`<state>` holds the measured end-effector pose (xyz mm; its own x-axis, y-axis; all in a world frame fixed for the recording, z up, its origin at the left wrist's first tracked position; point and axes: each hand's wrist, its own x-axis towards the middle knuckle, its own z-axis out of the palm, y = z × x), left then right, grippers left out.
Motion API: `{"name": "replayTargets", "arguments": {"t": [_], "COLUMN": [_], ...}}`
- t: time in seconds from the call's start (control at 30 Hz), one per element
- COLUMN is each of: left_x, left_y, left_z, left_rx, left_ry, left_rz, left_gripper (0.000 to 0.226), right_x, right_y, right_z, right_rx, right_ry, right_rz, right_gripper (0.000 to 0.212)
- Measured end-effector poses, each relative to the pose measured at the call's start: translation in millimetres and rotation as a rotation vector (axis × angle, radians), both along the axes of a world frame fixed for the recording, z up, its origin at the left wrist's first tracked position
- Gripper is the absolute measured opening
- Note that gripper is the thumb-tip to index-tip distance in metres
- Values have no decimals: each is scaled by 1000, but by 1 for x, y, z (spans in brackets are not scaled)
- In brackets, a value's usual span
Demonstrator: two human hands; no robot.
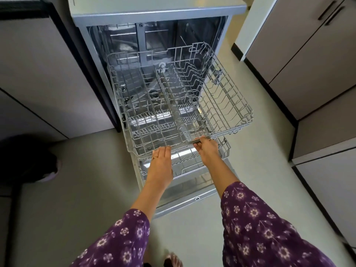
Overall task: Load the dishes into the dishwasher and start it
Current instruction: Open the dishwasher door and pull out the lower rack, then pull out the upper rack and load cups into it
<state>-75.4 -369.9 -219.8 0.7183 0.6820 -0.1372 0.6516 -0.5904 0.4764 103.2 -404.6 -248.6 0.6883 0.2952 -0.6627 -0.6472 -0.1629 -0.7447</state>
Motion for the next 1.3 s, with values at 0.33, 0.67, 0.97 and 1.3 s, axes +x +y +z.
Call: {"name": "replayTargets", "arguments": {"t": [0.33,0.67,0.97,1.3], "left_x": [-1,-4,-40,-137], "left_y": [-3,15,23,84], "left_z": [-3,24,126,272], "left_rx": [34,-95,-131,-12], "left_ry": [58,169,143,19], "left_rz": [-9,-97,7,225], "left_gripper": [74,78,71,58], "right_x": [-2,-4,-41,-141], "right_y": [-3,1,22,103], "right_z": [-2,26,137,315], "right_rx": [-19,-217,-352,-179], "right_ry": [-26,-62,-227,-586], "right_rz": [13,150,411,822], "right_gripper": [14,18,32,13]}}
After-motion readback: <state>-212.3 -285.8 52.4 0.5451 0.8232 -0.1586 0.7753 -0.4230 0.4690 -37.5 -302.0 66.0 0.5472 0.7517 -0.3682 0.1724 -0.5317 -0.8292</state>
